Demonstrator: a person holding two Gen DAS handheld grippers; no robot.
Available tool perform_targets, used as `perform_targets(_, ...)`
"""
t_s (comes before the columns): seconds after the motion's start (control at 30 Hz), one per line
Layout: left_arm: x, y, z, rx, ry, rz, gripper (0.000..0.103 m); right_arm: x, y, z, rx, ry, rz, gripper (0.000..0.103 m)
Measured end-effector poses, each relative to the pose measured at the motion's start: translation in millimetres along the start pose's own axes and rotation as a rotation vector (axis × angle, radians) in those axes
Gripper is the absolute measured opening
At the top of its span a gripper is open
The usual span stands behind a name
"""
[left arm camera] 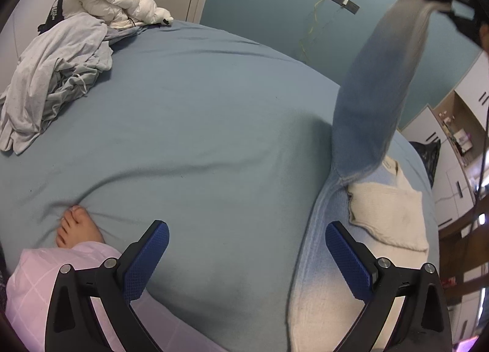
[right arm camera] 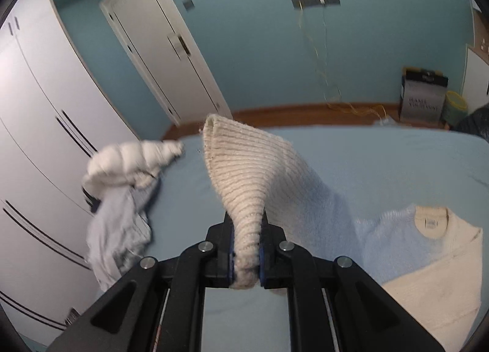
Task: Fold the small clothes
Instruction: 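Fold the blue side over the folded sleeves with the right tool, release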
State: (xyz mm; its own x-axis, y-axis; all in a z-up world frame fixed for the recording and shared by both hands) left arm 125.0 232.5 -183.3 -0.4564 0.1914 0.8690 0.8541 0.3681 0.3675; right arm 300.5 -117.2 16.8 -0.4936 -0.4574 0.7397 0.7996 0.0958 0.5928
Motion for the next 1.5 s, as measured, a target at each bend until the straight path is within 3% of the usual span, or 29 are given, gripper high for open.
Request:
perform_targets(0.1,-1,0,-1,0.000,-0.003,0.003,0.103,20,13,-4,-0.046,0.000,-0.079,0.007)
perform_targets(0.23,-1,-1,-1,-0.007,0.005,0.002,0.103,19,21,-26,-0.155,0.060,-0.102,0.007)
perform_targets(0.4,-4,-2,-5,-0.021,0.002,0.014,0.103,34,33,-60,-0.195,-0.055,-0.146,0.007)
perform_targets(0.6,-11,-5,-9,-0.054,0.024,0.037,0.103,79,17,-180,-0.414,-0.145,-0.183,0.007)
perform_targets(0.73,-16,-6,-12,-0.064,0.046,0.044,0.103,96,-30,-276,-0.600,-0.218,-0.131,0.007)
perform_targets(0.8,-18,-7,-15,-0.070,0.056,0.048,0.103,95,-70,-336,-0.716,-0.275,-0.074,0.007)
perform_targets(0.9,-22,-7,-23,-0.091,0.074,0.053,0.103,78,-123,-402,-0.866,-0.333,0.026,0.017)
perform_targets(0.93,-24,-8,-26,-0.101,0.079,0.056,0.103,64,-147,-434,-0.910,-0.338,0.086,0.028)
perform_targets(0.97,-25,-8,-29,-0.107,0.082,0.058,0.103,53,-161,-462,-0.913,-0.333,0.135,0.044)
perform_targets(1.03,-29,-11,-37,-0.129,0.094,0.061,0.103,38,-194,-500,-0.900,-0.395,0.214,0.056)
perform_targets(1.13,-37,-13,-49,-0.171,0.120,0.068,0.103,36,-236,-533,-0.853,-0.577,0.292,0.057)
perform_targets(1.17,-40,-14,-54,-0.189,0.129,0.074,0.103,28,-249,-536,-0.811,-0.584,0.329,0.057)
perform_targets(1.33,-54,-22,-74,-0.265,0.151,0.104,0.103,-26,-284,-519,-0.713,-0.387,0.445,0.057)
perform_targets(1.5,-58,-29,-84,-0.314,0.165,0.112,0.103,-71,-285,-483,-0.562,-0.354,0.407,0.057)
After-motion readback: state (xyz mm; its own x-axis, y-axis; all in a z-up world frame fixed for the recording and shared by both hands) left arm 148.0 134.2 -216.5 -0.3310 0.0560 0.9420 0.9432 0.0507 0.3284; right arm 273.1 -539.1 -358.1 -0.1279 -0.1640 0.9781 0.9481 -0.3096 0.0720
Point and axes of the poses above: each gripper's, at about its wrist camera, not at the fingertips, and x roughly against the way its jaws point, z to its left, y to its top, the point moved 8 cm from there along -x, roughly the way its jaws point, and after that the axes turned 9 degrees about z, right-handed, at the moved point
